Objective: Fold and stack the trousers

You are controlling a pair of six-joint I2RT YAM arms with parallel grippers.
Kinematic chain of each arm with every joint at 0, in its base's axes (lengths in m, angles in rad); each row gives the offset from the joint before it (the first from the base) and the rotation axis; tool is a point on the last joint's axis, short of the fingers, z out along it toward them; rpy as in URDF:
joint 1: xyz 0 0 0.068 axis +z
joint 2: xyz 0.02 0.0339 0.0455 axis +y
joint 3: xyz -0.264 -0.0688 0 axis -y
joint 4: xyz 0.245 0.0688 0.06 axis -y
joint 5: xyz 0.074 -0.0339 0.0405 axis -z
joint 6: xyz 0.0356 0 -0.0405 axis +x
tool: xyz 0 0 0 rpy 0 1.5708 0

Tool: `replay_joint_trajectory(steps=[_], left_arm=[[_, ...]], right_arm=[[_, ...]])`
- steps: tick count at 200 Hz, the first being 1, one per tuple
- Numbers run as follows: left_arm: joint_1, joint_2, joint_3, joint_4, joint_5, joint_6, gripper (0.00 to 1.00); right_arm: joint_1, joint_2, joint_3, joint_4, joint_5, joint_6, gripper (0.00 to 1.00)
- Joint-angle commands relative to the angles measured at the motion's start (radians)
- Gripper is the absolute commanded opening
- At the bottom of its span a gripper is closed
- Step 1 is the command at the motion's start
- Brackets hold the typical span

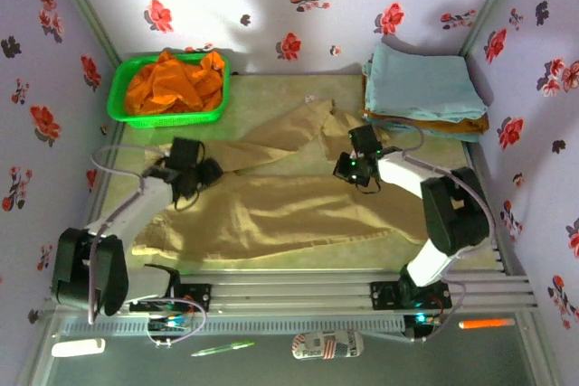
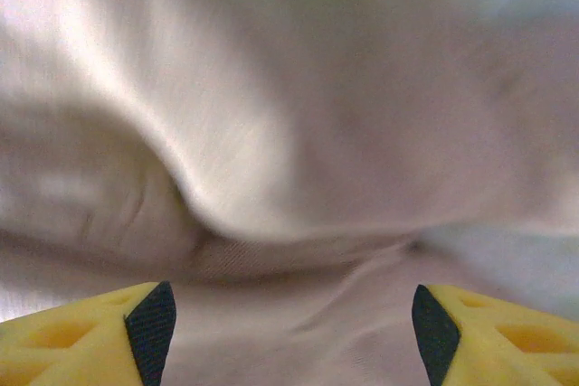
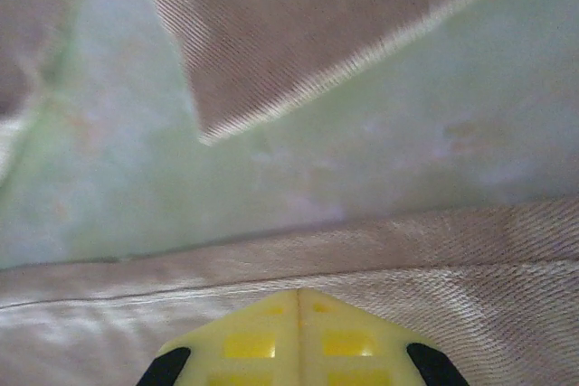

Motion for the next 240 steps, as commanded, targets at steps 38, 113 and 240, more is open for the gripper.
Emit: replay_joint_trajectory(steps=[38, 113, 240], left_arm=[[0.032, -0.137, -0.320, 0.223, -0.114, -0.219, 0.71], [0.256, -0.362, -0.346, -0.015, -0.013, -0.137, 0.69], [0.244, -0.396, -0.198, -0.096, 0.063, -0.031, 0.77]], right_arm=[[0.039, -0.087, -0.224, -0.037, 0.082, 0.005, 0.00], [0.036, -0.196, 0.011, -0.306, 0.274, -0.094, 0.38], [-0.010, 0.291, 0.341, -0.277, 0.280, -0.062, 0.00]])
